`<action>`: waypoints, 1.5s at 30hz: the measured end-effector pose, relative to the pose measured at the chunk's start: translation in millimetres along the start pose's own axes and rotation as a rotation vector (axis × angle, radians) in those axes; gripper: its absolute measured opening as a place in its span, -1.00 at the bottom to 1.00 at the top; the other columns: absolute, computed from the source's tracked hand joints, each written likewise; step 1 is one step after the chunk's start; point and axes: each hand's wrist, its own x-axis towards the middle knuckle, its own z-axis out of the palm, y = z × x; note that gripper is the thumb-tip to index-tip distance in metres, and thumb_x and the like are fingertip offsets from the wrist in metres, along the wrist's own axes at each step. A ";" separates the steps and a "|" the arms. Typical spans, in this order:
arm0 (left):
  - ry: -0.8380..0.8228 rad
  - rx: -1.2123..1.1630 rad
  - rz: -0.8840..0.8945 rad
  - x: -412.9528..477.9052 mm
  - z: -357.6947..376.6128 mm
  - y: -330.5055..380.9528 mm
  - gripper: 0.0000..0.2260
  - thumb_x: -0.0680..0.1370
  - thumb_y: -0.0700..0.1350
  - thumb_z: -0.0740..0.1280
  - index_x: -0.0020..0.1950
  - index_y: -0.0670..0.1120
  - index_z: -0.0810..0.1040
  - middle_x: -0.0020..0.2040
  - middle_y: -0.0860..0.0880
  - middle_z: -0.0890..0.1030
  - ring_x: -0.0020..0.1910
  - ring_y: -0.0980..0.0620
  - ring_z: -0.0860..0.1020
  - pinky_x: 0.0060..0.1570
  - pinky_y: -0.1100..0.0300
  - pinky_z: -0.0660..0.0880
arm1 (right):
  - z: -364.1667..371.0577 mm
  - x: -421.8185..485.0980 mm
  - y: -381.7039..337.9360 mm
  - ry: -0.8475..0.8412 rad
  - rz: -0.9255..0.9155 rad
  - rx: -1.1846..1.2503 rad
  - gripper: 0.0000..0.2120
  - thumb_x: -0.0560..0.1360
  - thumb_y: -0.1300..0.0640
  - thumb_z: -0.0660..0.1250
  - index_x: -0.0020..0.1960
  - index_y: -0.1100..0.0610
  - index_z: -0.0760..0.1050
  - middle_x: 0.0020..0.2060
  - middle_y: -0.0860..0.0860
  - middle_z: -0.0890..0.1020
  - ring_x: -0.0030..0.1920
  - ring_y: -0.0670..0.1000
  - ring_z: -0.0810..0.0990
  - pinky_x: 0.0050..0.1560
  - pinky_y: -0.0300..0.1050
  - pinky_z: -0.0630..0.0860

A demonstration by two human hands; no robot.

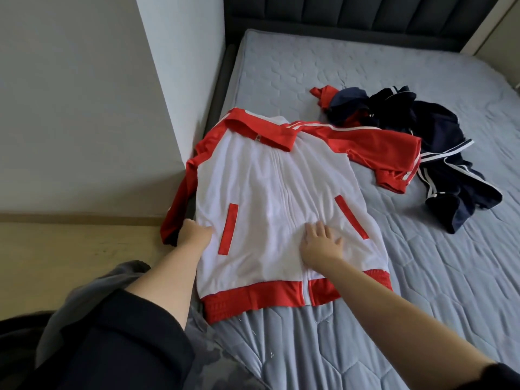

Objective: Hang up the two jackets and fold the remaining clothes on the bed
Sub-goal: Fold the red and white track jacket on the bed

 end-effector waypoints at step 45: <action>-0.326 -2.187 -0.554 153.2 -28.7 22.1 -0.58 0.60 -0.12 0.22 0.39 -0.29 0.29 0.35 -0.28 0.39 0.35 -0.22 0.38 0.33 -0.06 0.33 | 39.3 143.0 -184.8 0.406 -0.227 0.036 -0.36 0.52 -0.08 0.08 0.54 0.07 0.01 0.53 0.11 0.02 0.52 0.11 -0.06 0.44 0.22 -0.13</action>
